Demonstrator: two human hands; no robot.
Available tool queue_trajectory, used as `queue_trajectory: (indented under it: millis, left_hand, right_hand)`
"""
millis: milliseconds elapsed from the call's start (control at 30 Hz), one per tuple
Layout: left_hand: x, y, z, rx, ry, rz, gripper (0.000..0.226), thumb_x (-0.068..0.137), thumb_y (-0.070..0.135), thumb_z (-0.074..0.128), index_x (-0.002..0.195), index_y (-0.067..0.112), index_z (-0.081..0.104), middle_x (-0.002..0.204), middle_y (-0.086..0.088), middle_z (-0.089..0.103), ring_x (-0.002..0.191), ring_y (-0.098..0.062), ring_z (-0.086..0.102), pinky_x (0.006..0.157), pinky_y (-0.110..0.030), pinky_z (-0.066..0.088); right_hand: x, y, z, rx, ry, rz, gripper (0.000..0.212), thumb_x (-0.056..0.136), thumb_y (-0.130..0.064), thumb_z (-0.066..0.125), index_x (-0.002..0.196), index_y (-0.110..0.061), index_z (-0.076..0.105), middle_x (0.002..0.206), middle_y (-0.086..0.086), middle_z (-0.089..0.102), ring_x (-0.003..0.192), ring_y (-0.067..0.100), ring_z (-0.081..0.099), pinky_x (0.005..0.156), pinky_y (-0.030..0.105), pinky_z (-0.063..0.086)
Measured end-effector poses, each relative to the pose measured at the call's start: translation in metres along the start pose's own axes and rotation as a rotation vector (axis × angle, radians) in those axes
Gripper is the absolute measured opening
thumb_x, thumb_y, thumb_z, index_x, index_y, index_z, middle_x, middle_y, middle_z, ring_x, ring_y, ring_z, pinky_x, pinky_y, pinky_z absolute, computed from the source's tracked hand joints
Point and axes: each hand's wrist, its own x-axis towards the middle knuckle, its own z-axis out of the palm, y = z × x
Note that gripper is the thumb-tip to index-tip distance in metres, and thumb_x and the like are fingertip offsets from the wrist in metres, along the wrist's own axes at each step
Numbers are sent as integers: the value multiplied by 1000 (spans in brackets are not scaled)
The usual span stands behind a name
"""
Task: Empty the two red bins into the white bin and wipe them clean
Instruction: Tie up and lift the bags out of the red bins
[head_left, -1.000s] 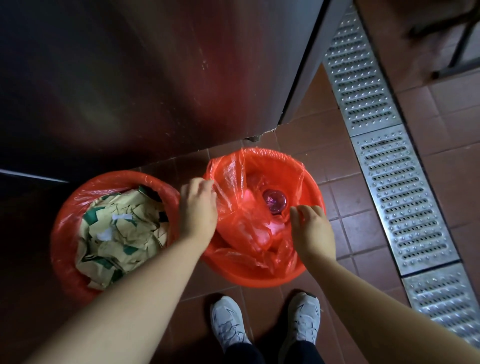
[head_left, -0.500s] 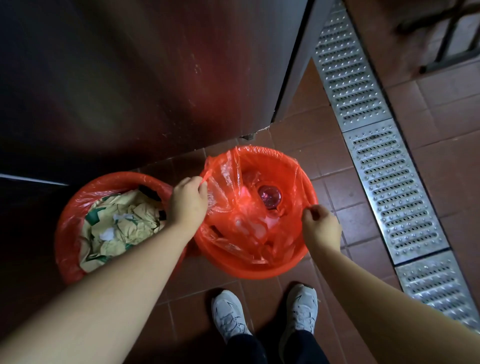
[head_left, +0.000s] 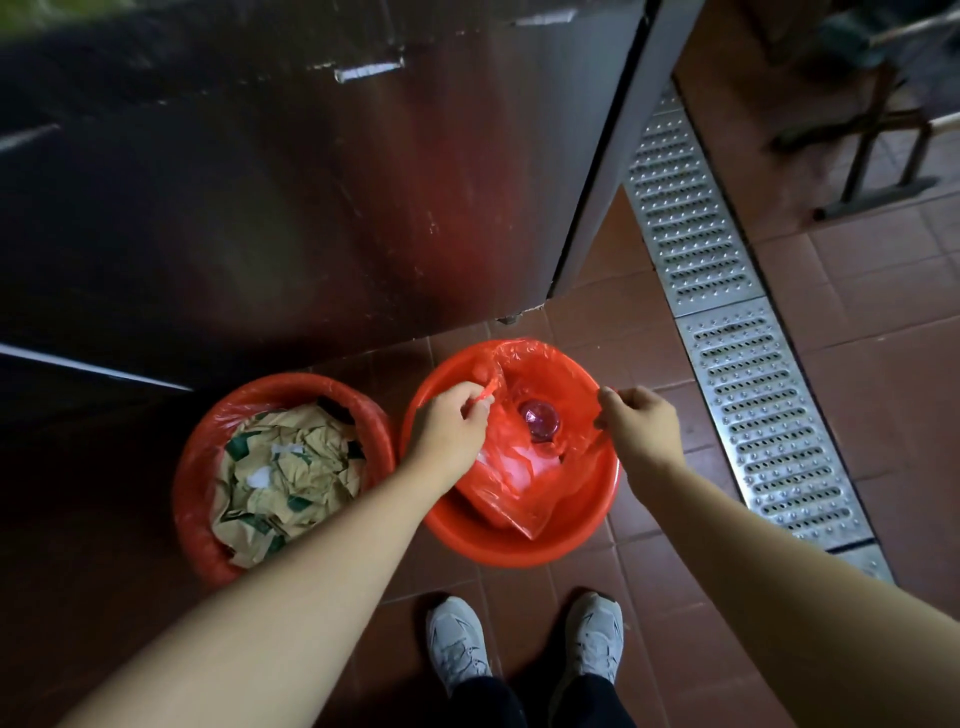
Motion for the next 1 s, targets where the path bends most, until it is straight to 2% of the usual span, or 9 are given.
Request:
queue_trajectory:
  millis: [133,233,367,467,567,667,733,800,1000]
  left_hand:
    - [-11,11,-4,-63,-49,-57,14,87,38,57,78,30,63,73,12,67,67,-2,61,62,-23,47]
    - [-19,17,-7,-94,-87,-77,15,82,40,57,75,28,63,73,11,67,65,-1,59,60,-20,43]
    - [-27,25,-14,-162,-65,-119,20,82,47,55,76,31,66,69,12,69,65,0,63,61,-20,43]
    - [-33,36,-18,-253,-118,-156,16,87,34,57,89,27,71,72,8,71,68,-2,67,65,-20,49]
    - [-41,48,-18,-365,-168,-177,25,90,11,51,87,21,74,83,3,73,73,-10,71,64,-17,52]
    - [-47,51,-19,-444,-254,-259,29,97,4,48,97,19,73,97,2,74,80,-14,74,73,-21,58]
    - [-50,50,-20,-509,-316,-324,26,98,0,50,104,15,70,103,-7,73,83,-20,74,84,-34,59]
    - [-50,46,-22,-543,-399,-336,23,96,-1,55,111,9,70,104,-13,73,88,-23,74,87,-37,58]
    - [-51,32,-32,-616,-602,-361,16,94,1,60,103,5,72,94,-12,74,87,-19,71,84,-34,56]
  right_hand:
    - [-11,-9,-7,90,-229,185,34,89,-23,63,57,-13,64,62,13,66,69,27,57,70,37,43]
    - [-18,-15,-19,197,-235,237,28,89,-16,59,62,-10,64,68,17,66,66,25,58,64,31,46]
    - [-32,-21,-31,242,-261,158,19,84,-1,55,71,-2,68,72,19,68,66,25,61,62,26,49]
    - [-45,-26,-33,263,-393,71,37,86,9,47,71,-11,75,79,16,71,73,26,66,74,34,51]
    - [-56,-30,-32,97,-494,-131,56,84,19,43,79,-23,80,89,4,75,74,20,71,72,29,58]
    - [-63,-34,-29,-32,-584,-260,60,88,22,49,101,-30,75,98,-8,69,81,24,73,73,35,61]
    - [-64,-38,-27,-65,-637,-253,54,90,19,49,118,-22,71,103,0,70,78,21,73,67,31,59]
    - [-65,-41,-25,-180,-678,-282,50,92,14,52,129,-18,64,101,12,71,73,21,73,66,27,58]
    - [-66,-39,-17,-372,-798,-337,57,88,15,54,136,-14,59,104,15,69,77,30,74,80,42,61]
